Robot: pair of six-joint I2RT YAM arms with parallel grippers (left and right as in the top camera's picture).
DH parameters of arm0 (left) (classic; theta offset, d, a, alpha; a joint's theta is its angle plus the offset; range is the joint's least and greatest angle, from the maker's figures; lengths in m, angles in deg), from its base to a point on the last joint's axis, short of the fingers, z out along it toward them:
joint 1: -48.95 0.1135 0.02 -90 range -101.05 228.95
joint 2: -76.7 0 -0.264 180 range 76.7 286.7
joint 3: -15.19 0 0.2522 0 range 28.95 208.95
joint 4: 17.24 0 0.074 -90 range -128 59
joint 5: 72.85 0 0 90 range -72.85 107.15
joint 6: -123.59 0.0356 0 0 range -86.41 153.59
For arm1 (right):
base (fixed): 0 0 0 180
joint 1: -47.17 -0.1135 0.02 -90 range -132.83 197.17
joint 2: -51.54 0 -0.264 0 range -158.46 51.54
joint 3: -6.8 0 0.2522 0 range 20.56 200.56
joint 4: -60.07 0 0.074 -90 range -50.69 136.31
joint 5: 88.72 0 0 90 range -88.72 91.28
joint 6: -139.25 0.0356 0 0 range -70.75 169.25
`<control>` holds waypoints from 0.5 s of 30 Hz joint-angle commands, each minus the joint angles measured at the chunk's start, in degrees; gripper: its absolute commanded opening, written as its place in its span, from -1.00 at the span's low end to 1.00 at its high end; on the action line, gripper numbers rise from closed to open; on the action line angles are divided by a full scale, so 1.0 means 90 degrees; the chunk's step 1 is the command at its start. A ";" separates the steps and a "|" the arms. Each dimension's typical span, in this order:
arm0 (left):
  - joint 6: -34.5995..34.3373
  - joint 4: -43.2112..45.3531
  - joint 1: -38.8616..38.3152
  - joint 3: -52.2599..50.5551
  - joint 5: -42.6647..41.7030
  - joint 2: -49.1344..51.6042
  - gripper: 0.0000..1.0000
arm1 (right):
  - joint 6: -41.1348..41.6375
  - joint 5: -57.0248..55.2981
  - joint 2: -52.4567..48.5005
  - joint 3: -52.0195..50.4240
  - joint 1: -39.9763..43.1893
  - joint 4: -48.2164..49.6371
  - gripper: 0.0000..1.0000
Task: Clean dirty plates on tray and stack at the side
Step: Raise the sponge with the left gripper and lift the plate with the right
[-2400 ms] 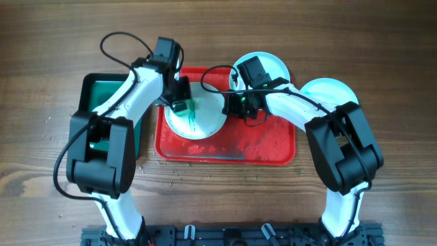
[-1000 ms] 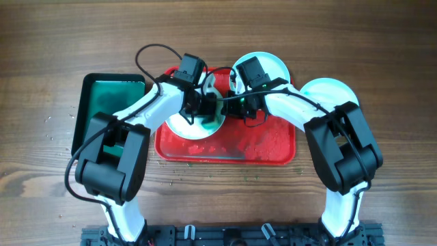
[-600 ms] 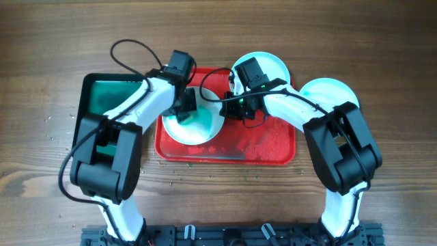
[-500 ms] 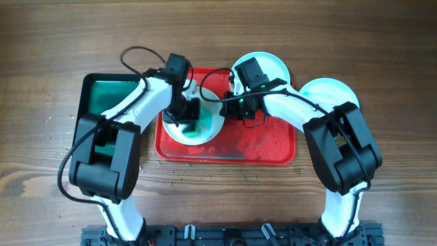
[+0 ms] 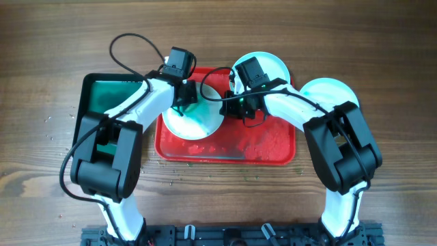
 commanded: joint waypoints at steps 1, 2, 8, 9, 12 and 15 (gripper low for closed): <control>-0.0724 -0.1423 0.0391 0.0852 0.1880 -0.0102 -0.92 | 0.0155 -0.0068 -0.0153 0.0058 0.0017 -0.0097 -0.91; -0.0772 -0.1916 0.0491 0.1229 0.1780 -0.0180 -0.92 | 0.0155 -0.0061 -0.0141 0.0061 0.0017 -0.0131 -0.91; -0.0719 -0.3735 0.1202 0.2756 0.0753 -0.0648 -0.92 | -0.0245 -0.0573 0.0357 0.0287 0.0017 -0.0986 -0.91; -0.0697 -0.3847 0.1333 0.2788 0.0576 -0.0743 -0.92 | -0.0389 -0.0811 0.0585 0.0328 0.0017 -0.1224 -0.91; -0.0697 -0.4099 0.1613 0.2788 0.0250 -0.0818 -0.92 | -0.0585 -0.1537 0.1358 0.0333 0.0017 -0.1729 -0.91; -0.0697 -0.4235 0.1734 0.2744 0.0206 -0.0811 -0.92 | -0.0716 -0.3050 0.2691 0.0333 0.0017 -0.2472 -0.91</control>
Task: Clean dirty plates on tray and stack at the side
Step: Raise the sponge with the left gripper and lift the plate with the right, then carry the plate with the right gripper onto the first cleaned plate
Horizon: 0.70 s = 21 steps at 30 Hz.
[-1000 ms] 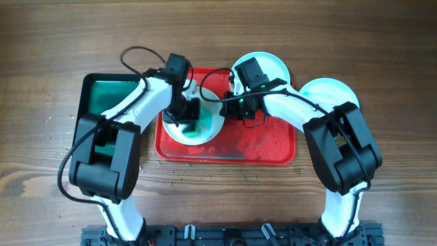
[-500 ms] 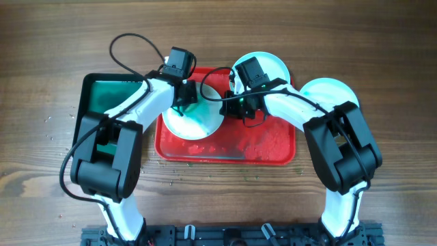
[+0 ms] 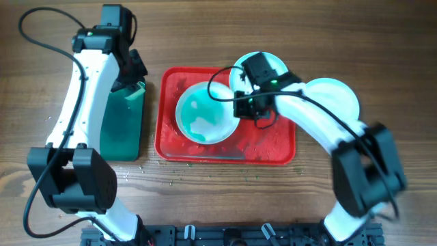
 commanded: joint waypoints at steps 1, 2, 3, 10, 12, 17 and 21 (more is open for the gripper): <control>-0.0102 -0.0063 0.0087 0.0017 -0.0262 -0.0019 -0.92 | -0.0279 -0.1766 0.1404 0.0168 0.0017 -0.0478 -0.91; -0.0102 -0.0046 0.0080 0.0017 -0.0262 -0.0019 -0.92 | -0.0384 -0.2079 0.1700 0.0168 0.0017 -0.0605 -0.91; -0.0104 -0.0034 0.0080 0.0017 -0.0262 -0.0019 -0.92 | -0.0401 -0.2584 0.2125 0.0168 0.0017 -0.0794 -0.91; -0.0104 0.0029 0.0083 0.0017 -0.0260 -0.0019 -0.92 | -0.0707 -0.4148 0.2973 0.0165 0.0017 -0.1168 -0.91; -0.0107 0.0029 0.0083 0.0017 -0.0262 -0.0019 -0.92 | -0.0746 -0.4192 0.2895 0.0160 -0.0015 -0.1137 -0.92; -0.0109 0.0032 0.0083 0.0017 -0.0262 -0.0019 -0.92 | -0.0571 -0.5591 0.2336 0.0141 -0.0886 -0.0986 -0.91; -0.0109 0.0029 0.0083 0.0017 -0.0262 -0.0019 -0.92 | -0.0325 -0.7754 0.1379 0.0141 -0.2142 -0.0663 -0.91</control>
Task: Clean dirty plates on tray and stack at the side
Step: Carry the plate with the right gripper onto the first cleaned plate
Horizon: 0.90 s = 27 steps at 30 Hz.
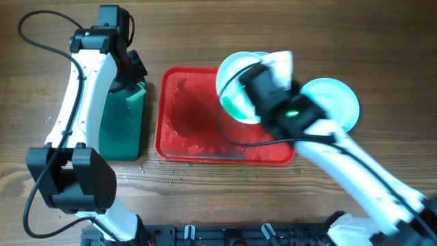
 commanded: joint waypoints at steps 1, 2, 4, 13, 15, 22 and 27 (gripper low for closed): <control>-0.0112 0.0019 0.0027 0.0022 -0.0058 -0.0022 -0.92 | 0.0194 -0.2574 -0.0716 0.0063 -0.0884 0.0260 -0.92; -0.0112 0.0019 0.0027 0.0022 -0.0058 -0.0022 -0.92 | 0.0194 -0.3055 -0.0860 0.0063 -0.1064 0.0313 -0.91; -0.0112 0.0019 0.0027 0.0022 -0.0058 -0.0022 -0.92 | 0.0197 -0.4051 -0.1124 0.0063 -0.1416 0.0505 -0.91; -0.0112 0.0022 0.0027 0.0022 -0.0056 -0.0022 -0.92 | 0.0146 -0.4782 -0.1042 0.0066 -0.1700 0.1129 -0.92; -0.0112 0.0024 0.0027 0.0022 -0.0058 -0.0022 -0.92 | 0.0146 -0.4694 -0.0843 0.0066 -0.1695 0.1151 -0.92; -0.0112 0.0022 0.0027 0.0022 -0.0058 -0.0022 -0.92 | 0.0155 -0.0954 0.1081 0.0066 -0.0444 0.0697 -0.91; -0.0112 0.0022 0.0027 0.0022 -0.0058 -0.0022 -0.92 | 0.0369 0.2123 0.2278 0.0056 0.2997 -0.0474 -0.91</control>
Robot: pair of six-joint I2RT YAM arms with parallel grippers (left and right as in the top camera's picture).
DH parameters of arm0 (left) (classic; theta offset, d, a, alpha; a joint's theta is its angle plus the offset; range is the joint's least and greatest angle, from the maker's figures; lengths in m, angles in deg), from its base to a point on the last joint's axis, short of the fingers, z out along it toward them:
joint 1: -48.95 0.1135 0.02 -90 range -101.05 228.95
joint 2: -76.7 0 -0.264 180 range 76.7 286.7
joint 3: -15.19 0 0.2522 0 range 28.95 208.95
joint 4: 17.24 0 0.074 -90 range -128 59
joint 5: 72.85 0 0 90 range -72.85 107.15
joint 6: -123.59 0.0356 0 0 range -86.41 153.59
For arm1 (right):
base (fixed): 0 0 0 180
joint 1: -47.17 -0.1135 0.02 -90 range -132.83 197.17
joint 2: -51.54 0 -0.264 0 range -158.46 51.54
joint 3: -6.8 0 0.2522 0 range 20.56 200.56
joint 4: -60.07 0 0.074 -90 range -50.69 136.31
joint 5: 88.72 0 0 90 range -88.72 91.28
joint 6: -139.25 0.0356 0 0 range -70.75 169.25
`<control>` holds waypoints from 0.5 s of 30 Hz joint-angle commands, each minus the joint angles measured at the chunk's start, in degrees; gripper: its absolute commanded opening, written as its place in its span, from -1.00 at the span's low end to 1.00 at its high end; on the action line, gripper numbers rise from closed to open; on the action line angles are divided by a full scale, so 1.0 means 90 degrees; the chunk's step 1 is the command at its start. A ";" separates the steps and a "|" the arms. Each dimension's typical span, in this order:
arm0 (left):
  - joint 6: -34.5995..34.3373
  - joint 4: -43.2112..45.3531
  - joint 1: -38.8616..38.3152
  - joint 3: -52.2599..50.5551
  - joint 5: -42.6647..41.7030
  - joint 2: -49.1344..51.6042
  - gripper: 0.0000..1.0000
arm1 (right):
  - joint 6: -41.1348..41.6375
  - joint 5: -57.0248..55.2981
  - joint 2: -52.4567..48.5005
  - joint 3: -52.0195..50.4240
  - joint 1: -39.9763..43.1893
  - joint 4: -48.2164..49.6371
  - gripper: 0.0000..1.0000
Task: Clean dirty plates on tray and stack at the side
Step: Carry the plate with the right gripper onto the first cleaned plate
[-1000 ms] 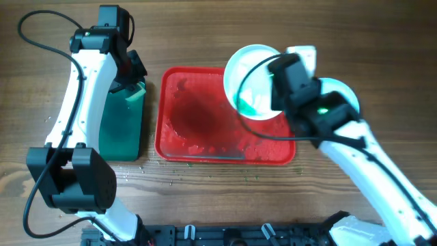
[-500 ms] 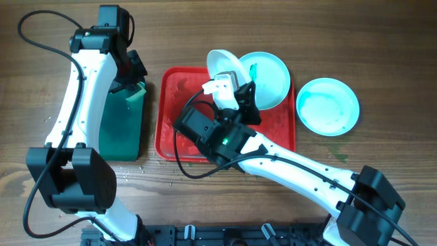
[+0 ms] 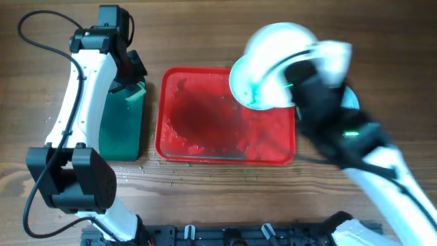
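The red tray (image 3: 205, 130) lies mid-table, smeared with red residue and bare of plates. My right arm is raised close to the overhead camera and blurred. Its gripper (image 3: 292, 80) is shut on the rim of a white plate (image 3: 263, 65) with teal smears, held in the air over the tray's back right corner. A teal-tinted plate (image 3: 352, 100) on the table to the right shows only as a sliver behind the arm. My left gripper (image 3: 131, 72) sits at the back end of the green basin (image 3: 121, 130); its fingers are too dark to read.
The left arm stretches along the table's left side over the green basin. Small crumbs dot the wood in front of the tray (image 3: 179, 179). A black rail (image 3: 225, 236) runs along the front edge.
The right gripper, with the plate in it, has moved right and back, from over the tray's right half to beyond its back right corner. The left arm has not moved.
First both grippers were at a smeared plate on the tray. Then the left gripper was over at the green basin while the right stayed at the plate's rim. After that the plate hung above the tray in the right gripper, and now it is further right.
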 commanded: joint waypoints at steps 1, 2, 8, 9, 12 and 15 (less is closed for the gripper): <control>-0.0109 0.0022 0.0024 0.0022 -0.0041 -0.0022 -0.92 | 0.0107 0.2494 0.0296 -0.0002 0.2072 -0.0500 -0.91; -0.0109 0.0022 0.0024 0.0022 -0.0041 -0.0022 -0.92 | 0.0112 0.2654 0.0260 -0.0056 0.2438 -0.0551 -0.91; -0.0107 0.0124 0.0027 0.0022 -0.0041 -0.0022 -0.92 | -0.0029 0.3704 -0.0821 -0.0971 0.4388 -0.0248 -0.92; -0.0107 0.0138 0.0027 0.0022 -0.0041 -0.0022 -0.92 | -0.0029 0.3723 -0.1069 -0.1098 0.4452 -0.0104 -0.91; -0.0104 0.0185 0.0027 0.0022 -0.0041 -0.0022 -0.92 | 0.0100 0.3725 -0.1727 -0.1239 0.4488 0.0095 -0.91; -0.0107 0.0194 0.0027 0.0022 -0.0039 -0.0022 -0.92 | 0.0141 0.3747 -0.2331 -0.1239 0.4495 0.0316 -0.91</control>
